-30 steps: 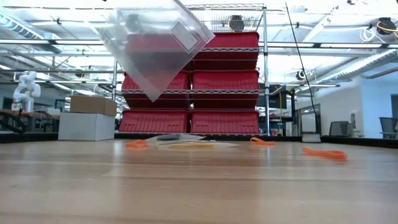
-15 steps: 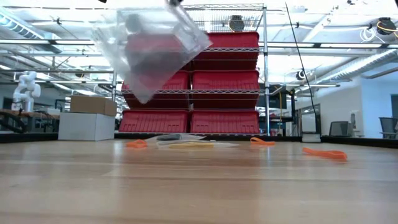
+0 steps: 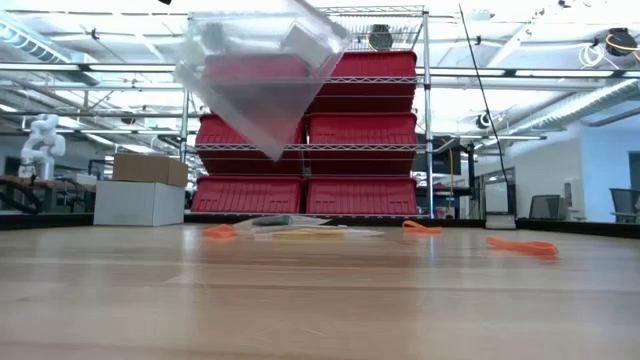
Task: Sort rubber bands
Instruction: Open the bottom left transparent zip bag
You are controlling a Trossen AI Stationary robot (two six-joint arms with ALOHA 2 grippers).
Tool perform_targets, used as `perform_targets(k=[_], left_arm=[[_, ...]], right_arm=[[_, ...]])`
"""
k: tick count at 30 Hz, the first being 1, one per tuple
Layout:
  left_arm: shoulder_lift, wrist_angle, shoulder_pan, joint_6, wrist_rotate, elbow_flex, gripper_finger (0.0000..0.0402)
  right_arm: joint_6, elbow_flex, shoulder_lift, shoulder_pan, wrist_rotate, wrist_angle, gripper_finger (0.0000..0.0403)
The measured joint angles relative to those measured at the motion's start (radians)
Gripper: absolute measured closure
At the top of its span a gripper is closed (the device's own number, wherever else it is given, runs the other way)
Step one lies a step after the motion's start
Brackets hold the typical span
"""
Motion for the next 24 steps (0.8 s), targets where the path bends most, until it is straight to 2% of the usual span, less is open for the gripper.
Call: perform_targets(k=[12, 20, 24], left_arm=[[0.005, -0.001, 0.0, -0.024, 0.0, 0.0, 0.0402], [0.027, -0.005, 0.0, -0.024, 0.0, 0.0, 0.0402], [0.026, -0.008, -0.007, -0.024, -0.003, 0.0, 0.0402]], right_arm=[[-0.041, 0.0, 0.004, -0.033, 0.024, 0.061, 0.0403], [-0.114, -0.002, 0.021, -0.064, -0.002, 0.09, 0.0403], [-0.128, -0.076, 0.031, -0.053, 0.001, 0.102, 0.0403]])
